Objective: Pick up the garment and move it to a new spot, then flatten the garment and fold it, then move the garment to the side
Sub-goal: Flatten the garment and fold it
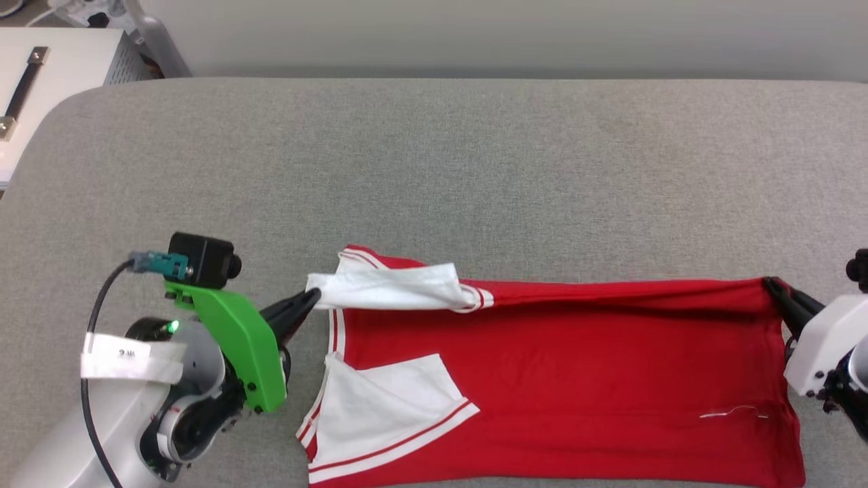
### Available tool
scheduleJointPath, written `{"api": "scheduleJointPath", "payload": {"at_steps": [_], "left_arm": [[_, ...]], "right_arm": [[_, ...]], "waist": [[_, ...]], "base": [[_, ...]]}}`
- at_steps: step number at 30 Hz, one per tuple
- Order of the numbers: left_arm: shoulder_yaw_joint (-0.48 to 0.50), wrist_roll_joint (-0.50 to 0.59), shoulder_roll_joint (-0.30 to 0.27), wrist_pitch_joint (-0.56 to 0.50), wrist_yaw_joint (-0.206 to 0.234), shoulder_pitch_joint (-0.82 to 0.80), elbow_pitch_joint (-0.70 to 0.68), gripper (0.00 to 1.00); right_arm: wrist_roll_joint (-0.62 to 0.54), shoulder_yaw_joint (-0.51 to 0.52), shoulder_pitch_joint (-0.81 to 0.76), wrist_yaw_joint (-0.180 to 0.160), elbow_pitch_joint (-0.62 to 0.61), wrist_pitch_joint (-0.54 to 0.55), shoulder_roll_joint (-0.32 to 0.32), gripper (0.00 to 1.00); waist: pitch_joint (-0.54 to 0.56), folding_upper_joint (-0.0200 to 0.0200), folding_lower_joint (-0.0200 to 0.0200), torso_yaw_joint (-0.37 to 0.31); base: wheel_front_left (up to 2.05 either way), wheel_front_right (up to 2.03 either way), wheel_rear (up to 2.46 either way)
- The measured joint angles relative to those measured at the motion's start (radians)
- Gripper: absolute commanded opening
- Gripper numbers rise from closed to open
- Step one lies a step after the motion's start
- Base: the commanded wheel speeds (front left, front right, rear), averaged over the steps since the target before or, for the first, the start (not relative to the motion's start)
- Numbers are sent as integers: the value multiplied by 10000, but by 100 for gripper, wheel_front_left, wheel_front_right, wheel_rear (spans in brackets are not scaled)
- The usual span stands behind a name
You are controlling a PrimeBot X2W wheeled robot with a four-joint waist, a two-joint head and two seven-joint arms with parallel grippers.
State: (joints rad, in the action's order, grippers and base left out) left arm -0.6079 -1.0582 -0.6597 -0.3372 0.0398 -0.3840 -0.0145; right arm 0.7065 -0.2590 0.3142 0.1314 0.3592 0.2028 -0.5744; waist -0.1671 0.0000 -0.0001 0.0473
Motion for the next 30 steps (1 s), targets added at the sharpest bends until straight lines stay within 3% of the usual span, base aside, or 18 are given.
{"api": "scheduleJointPath", "payload": {"at_steps": [5, 16, 23, 30], "left_arm": [[-111, -138, -36, 96, 134, 856, -173, 0], [-652, -435, -19, 123, 337, 2107, 182, 0], [-930, -424, 63, 94, 155, 2247, 694, 0], [-1315, -127, 453, 288, -293, 2217, 1490, 0]], "right_arm": [[447, -29, -809, 0, -232, -176, -15, 0], [878, -805, -1991, 0, -1028, 36, -821, 0], [723, -1411, -2114, 0, -1049, 86, -1281, 0], [516, -2123, -2084, 0, -796, -115, -1421, 0]], "waist": [[314, 0, 0, -43], [626, 0, 0, -161], [579, 0, 0, -133], [429, 0, 0, -81]], "base": [[0, 0, 0], [0, 0, 0], [0, 0, 0], [0, 0, 0]]}}
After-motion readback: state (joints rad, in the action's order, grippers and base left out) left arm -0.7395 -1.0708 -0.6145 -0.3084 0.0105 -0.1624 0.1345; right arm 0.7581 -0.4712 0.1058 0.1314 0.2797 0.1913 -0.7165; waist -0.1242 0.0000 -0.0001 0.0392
